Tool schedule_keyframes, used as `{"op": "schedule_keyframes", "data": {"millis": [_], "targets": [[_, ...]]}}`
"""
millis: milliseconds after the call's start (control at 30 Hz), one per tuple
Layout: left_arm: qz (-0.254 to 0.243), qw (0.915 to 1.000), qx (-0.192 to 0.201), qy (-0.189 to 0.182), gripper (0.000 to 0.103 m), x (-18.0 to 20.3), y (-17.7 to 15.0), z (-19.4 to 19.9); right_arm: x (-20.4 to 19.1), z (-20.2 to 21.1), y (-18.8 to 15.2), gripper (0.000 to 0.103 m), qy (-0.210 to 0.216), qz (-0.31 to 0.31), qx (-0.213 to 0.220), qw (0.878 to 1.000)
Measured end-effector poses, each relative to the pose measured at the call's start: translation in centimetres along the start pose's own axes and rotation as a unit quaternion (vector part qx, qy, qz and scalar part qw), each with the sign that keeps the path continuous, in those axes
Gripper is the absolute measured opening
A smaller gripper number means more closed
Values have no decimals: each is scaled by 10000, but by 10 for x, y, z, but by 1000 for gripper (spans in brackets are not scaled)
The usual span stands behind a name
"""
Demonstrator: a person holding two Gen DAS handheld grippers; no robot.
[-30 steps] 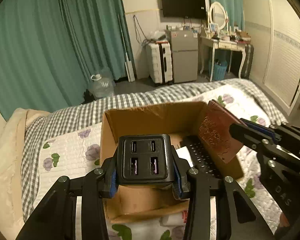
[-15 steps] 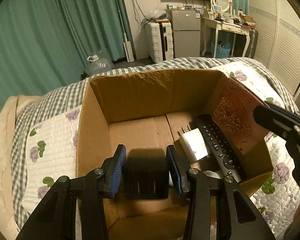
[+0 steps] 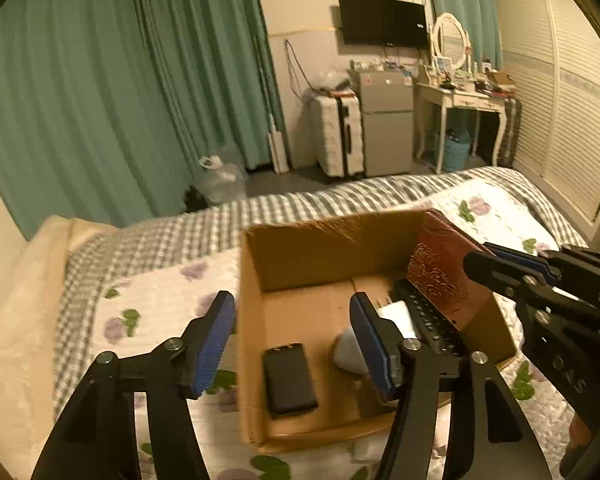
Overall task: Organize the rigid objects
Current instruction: 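Place the black charger and pink card case into the box and open both grippers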
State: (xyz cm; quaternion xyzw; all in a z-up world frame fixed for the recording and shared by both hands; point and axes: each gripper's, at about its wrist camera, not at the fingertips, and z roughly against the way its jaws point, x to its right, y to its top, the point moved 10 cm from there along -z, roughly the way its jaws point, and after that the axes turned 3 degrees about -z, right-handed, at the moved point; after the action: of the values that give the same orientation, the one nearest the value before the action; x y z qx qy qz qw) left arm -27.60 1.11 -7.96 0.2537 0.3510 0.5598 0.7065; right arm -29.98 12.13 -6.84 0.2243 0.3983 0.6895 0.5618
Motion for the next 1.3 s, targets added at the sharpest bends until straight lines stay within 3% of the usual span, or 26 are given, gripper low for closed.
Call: {"op": "schedule_keyframes", "data": {"millis": [233,533,600,633,667,800,867,1033,1133,1300], "targets": [[295,9989,179,323,64,-29,-1,-8,-16,-44,8,9,99,273,-123,9995],[607,9977,263,172,65,-46,-10,-18,-26,-96,-7,10,48,468,-430,9980],[686,9972,282,133,65,-46,-8,-13,-27,-92,-7,25,36,498,-374,9981],[701,9970,293,131,65,-46,-7,-10,-27,-89,-5,45,16,483,-344,9982],[716,9968,318,140,65,-46,-6,-4,-26,-82,-2,55,-20,437,-286,9986],[777,9957,474,179,68,-48,0,28,-22,-49,10,59,-93,289,-107,9995],[776,9951,583,171,69,-47,3,48,-20,-23,17,67,-224,316,3,9992],[723,9937,835,181,71,-42,3,99,-30,52,30,74,-293,380,322,9983],[690,9939,858,53,72,-34,-6,122,-39,89,29,84,-279,485,408,9976],[675,9941,848,-42,72,-24,-28,144,-49,138,8,86,-332,659,485,9961]]}}
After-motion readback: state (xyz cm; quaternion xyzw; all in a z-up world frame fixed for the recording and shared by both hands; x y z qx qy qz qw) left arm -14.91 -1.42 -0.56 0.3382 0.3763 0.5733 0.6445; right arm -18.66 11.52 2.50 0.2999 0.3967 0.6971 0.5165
